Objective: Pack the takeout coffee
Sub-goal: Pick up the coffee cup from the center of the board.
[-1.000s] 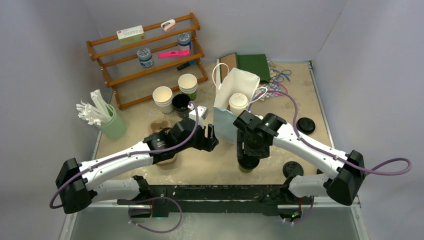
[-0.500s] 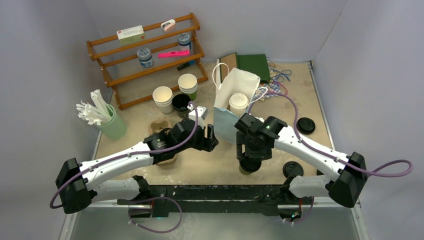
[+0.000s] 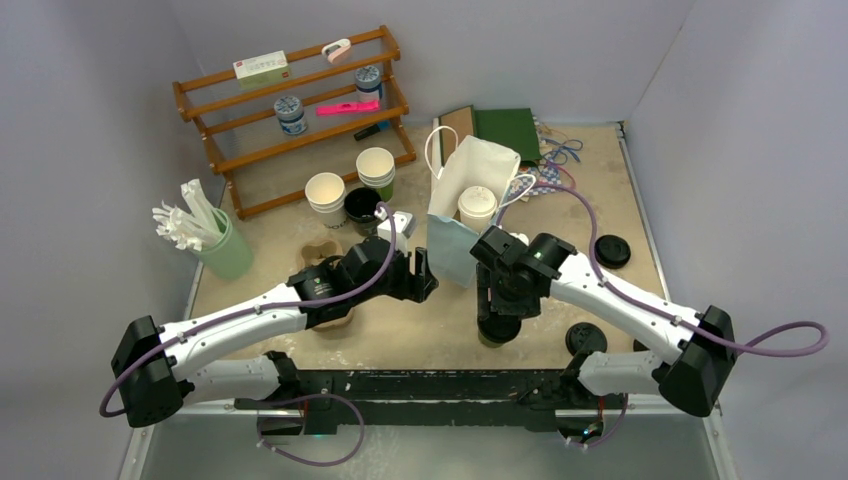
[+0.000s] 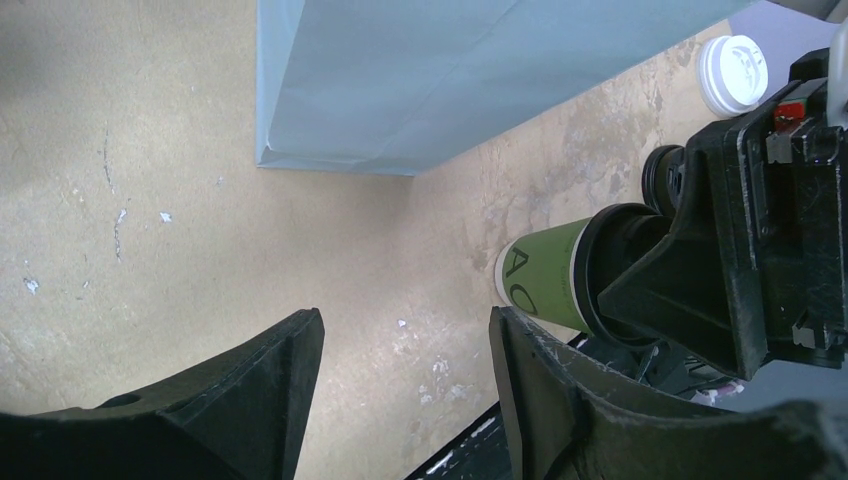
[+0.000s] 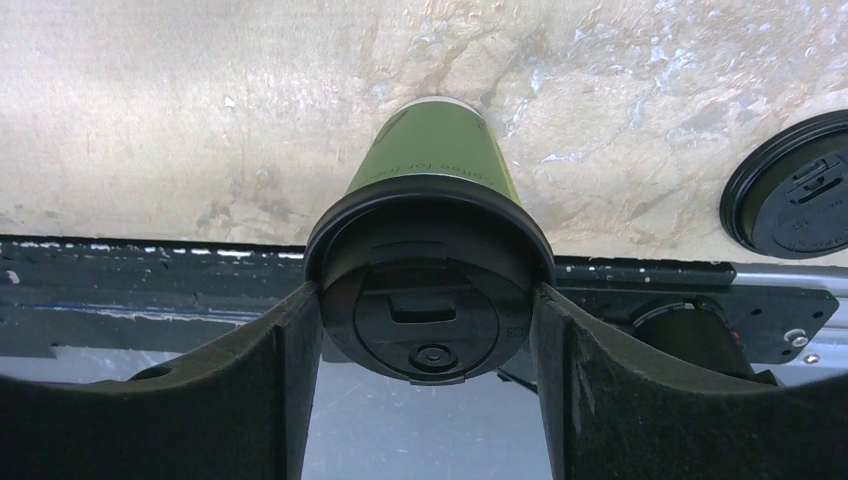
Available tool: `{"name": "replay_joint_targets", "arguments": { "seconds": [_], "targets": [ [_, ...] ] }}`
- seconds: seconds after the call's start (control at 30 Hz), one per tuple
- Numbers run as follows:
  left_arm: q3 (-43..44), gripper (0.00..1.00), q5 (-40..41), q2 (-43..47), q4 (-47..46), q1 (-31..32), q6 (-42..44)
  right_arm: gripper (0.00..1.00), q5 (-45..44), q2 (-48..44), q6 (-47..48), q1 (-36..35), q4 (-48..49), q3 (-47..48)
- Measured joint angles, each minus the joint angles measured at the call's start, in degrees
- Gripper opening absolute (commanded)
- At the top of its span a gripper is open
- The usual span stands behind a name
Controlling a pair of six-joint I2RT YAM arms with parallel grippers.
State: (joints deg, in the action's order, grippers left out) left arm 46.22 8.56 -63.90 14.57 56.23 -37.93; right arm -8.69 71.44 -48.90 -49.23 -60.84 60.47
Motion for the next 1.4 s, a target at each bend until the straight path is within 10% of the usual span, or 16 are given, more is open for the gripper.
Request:
{"name": "replay_joint_targets", "arguments": {
  "seconds": [0.3, 0.77, 1.07, 1.4],
  "targets": [
    [0.1, 0.62, 1.6, -0.3, 1.2, -0.3, 0.0, 0.64, -1.3, -0.7, 1.4, 0.0, -2.0, 2.1],
    [18.9, 0.88, 14.6, 0.3, 7.3, -2.5, 8.8, 0.55, 6.5, -5.3, 14.1, 0.0, 0.2, 37.4],
    [30.8, 0.8, 4.1, -12.8, 3.5, -15.5, 12.3, 0.44, -8.5, 6.7, 17.6, 0.2, -3.0, 57.1],
    [36.6, 0.6, -5.1, -23.4, 2.7, -16.4, 13.0, 0.43, -17.6, 17.4, 19.5, 8.4, -6.8, 63.4]
  ]
}}
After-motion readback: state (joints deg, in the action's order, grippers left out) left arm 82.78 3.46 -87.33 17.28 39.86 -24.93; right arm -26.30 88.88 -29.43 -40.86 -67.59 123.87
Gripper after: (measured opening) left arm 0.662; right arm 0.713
